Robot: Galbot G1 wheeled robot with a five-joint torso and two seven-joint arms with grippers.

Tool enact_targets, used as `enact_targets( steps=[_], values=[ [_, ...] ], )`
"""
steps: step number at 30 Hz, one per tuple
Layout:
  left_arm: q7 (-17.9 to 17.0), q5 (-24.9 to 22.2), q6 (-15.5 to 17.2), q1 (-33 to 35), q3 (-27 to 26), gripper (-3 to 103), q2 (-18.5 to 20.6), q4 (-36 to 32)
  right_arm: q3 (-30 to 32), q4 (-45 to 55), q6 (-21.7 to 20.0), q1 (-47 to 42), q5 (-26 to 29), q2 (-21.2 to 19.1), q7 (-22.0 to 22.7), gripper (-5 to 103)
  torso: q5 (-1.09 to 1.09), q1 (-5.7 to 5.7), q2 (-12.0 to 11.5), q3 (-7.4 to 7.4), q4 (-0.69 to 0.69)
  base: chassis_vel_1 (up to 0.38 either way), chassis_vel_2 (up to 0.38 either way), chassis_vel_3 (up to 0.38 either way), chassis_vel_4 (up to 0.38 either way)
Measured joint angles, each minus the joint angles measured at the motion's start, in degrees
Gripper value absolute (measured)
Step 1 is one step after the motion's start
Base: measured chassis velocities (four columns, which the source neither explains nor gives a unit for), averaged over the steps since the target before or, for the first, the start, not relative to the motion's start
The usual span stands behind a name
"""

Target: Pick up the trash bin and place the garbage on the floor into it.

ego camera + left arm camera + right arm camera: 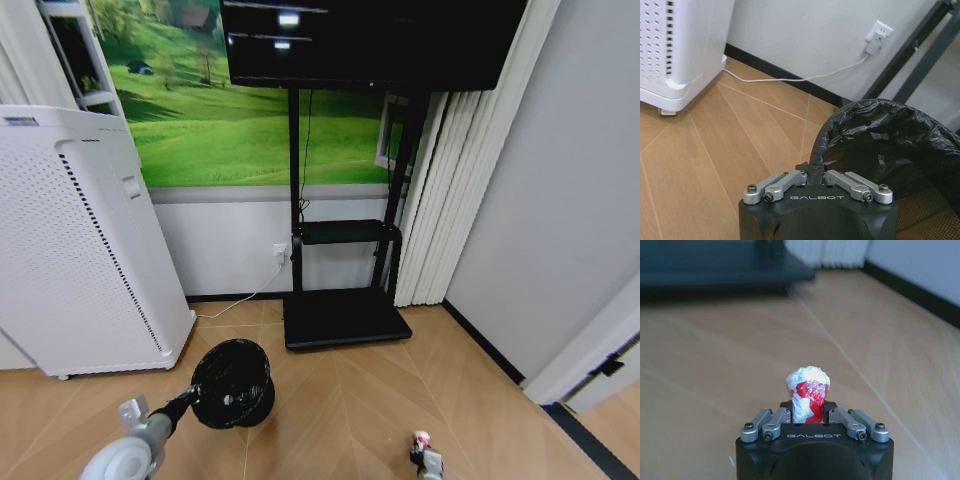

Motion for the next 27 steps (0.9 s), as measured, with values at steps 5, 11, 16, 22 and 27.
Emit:
enact_targets(
  steps=[5, 11, 16, 22, 27],
  values=[
    [0.00, 0.19, -0.03, -0.13, 0.49, 4, 0.19, 0.05, 0.51, 1.47, 1.23, -0.37, -0.23, -0.59, -2.12, 29, 0.00, 0.00, 0.00, 0.00, -0.01, 0.000, 0.000, 0.000, 0.000],
    [0.48, 1.94, -1.43, -3.59, 8.28, 4, 4.22, 2.53, 2.96, 21.62, 12.41, -4.18, -0.80, -9.61, -23.36, 29, -0.05, 0.00, 0.01, -0.01, 0.01, 0.000, 0.000, 0.000, 0.000],
    [3.45, 0.90, -3.08, -11.04, 16.14, 4, 8.80, 6.28, 0.44, 37.53, 14.70, -6.63, 1.00, -11.55, -30.51, 29, -0.02, 0.00, 0.00, 0.00, 0.01, 0.000, 0.000, 0.000, 0.000],
    [6.12, 1.06, -4.01, -18.91, 24.44, 4, 10.83, 9.77, -3.76, 42.44, 15.39, -7.36, 0.51, -12.10, -32.70, 29, 0.00, 0.00, 0.00, 0.00, 0.00, 0.000, 0.000, 0.000, 0.000],
    [6.62, 2.31, -4.31, -24.71, 32.61, 4, 9.95, 13.57, -7.77, 43.63, 16.60, -7.21, -0.76, -12.47, -35.94, 29, 0.01, 0.00, 0.00, 0.00, 0.00, 0.000, 0.000, 0.000, 0.000]
  ],
)
